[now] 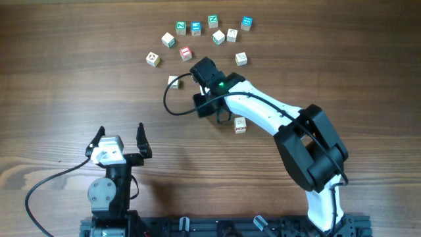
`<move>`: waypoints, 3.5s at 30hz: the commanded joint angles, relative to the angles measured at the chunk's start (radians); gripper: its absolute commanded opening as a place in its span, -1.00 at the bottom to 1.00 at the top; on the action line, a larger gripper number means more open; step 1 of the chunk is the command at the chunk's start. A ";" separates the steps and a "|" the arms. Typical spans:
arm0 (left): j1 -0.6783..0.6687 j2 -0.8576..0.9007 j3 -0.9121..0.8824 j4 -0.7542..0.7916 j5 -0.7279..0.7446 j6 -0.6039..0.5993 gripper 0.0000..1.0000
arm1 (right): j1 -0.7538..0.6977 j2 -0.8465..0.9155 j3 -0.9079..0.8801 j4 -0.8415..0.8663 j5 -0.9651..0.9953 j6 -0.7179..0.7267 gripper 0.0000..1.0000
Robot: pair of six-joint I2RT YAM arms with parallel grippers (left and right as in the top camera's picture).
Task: Form a tower
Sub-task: 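Lower the open right gripper and close it on the white ladybug block, then lift the ladybug block and carry it over the D-on-frog stack, then lower the ladybug block onto the blue D block and align it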
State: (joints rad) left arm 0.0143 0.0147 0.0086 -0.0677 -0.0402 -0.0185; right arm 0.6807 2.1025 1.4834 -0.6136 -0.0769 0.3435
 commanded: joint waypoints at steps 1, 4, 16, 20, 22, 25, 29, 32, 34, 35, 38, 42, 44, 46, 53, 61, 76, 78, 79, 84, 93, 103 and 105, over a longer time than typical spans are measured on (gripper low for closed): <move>0.005 -0.005 -0.003 0.000 -0.013 0.018 1.00 | 0.000 -0.011 -0.005 -0.012 0.070 -0.003 -0.15; 0.005 -0.005 -0.003 0.000 -0.013 0.018 1.00 | 0.000 -0.011 -0.005 -0.013 0.069 -0.003 -0.18; 0.005 -0.005 -0.003 0.000 -0.013 0.018 1.00 | 0.000 -0.012 0.016 -0.020 0.050 0.000 0.13; 0.005 -0.005 -0.003 0.000 -0.013 0.018 1.00 | 0.000 -0.012 0.016 -0.020 0.024 0.000 -0.24; 0.005 -0.005 -0.003 0.000 -0.013 0.018 1.00 | 0.000 -0.012 0.017 -0.017 0.024 -0.001 -0.29; 0.005 -0.005 -0.003 0.000 -0.013 0.018 1.00 | -0.002 -0.014 0.042 -0.035 0.024 -0.002 -0.34; 0.005 -0.005 -0.003 0.000 -0.013 0.019 1.00 | -0.012 -0.108 0.089 -0.088 0.027 -0.004 -0.38; 0.005 -0.005 -0.003 0.000 -0.013 0.018 1.00 | -0.027 -0.239 0.090 -0.126 0.030 -0.030 -0.38; 0.005 -0.005 -0.003 0.000 -0.013 0.018 1.00 | -0.040 -0.338 0.090 -0.185 0.043 -0.028 -0.38; 0.005 -0.005 -0.003 0.000 -0.013 0.018 1.00 | -0.048 -0.384 0.090 -0.230 0.043 -0.029 -0.38; 0.005 -0.005 -0.003 0.000 -0.013 0.018 1.00 | -0.069 -0.465 0.090 -0.366 0.043 -0.028 -0.39; 0.005 -0.005 -0.003 0.000 -0.013 0.018 1.00 | -0.077 -0.472 0.047 -0.504 0.048 -0.001 -0.36; 0.005 -0.005 -0.003 0.000 -0.013 0.018 1.00 | -0.077 -0.472 -0.009 -0.499 0.068 0.060 -0.37; 0.005 -0.005 -0.003 0.000 -0.013 0.018 1.00 | -0.079 -0.472 -0.077 -0.469 0.078 0.110 -0.36; 0.005 -0.005 -0.003 0.000 -0.013 0.018 1.00 | -0.079 -0.472 -0.231 -0.352 0.094 0.183 -0.38; 0.005 -0.005 -0.003 0.000 -0.013 0.018 1.00 | -0.079 -0.470 -0.255 -0.275 0.114 0.076 -0.38; 0.005 -0.005 -0.003 0.000 -0.013 0.018 1.00 | -0.075 -0.455 -0.313 -0.206 0.111 0.076 -0.38; 0.005 -0.005 -0.003 0.000 -0.013 0.018 1.00 | -0.075 -0.455 -0.313 -0.198 0.110 0.076 -0.37; 0.005 -0.005 -0.003 0.000 -0.013 0.018 1.00 | -0.075 -0.455 -0.313 -0.194 0.110 0.077 -0.38; 0.005 -0.005 -0.003 0.000 -0.013 0.018 1.00 | -0.075 -0.455 -0.314 -0.191 0.110 0.080 -0.37; 0.005 -0.005 -0.003 0.000 -0.013 0.018 1.00 | -0.075 -0.455 -0.314 -0.207 0.111 0.103 -0.36; 0.005 -0.005 -0.003 0.000 -0.013 0.019 1.00 | -0.075 -0.455 -0.314 -0.205 0.111 0.105 -0.36; 0.005 -0.005 -0.003 0.000 -0.013 0.018 1.00 | -0.075 -0.455 -0.314 -0.201 0.111 0.105 -0.37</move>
State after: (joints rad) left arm 0.0143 0.0147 0.0086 -0.0677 -0.0406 -0.0189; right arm 0.6056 1.6348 1.1820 -0.8207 0.0128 0.4442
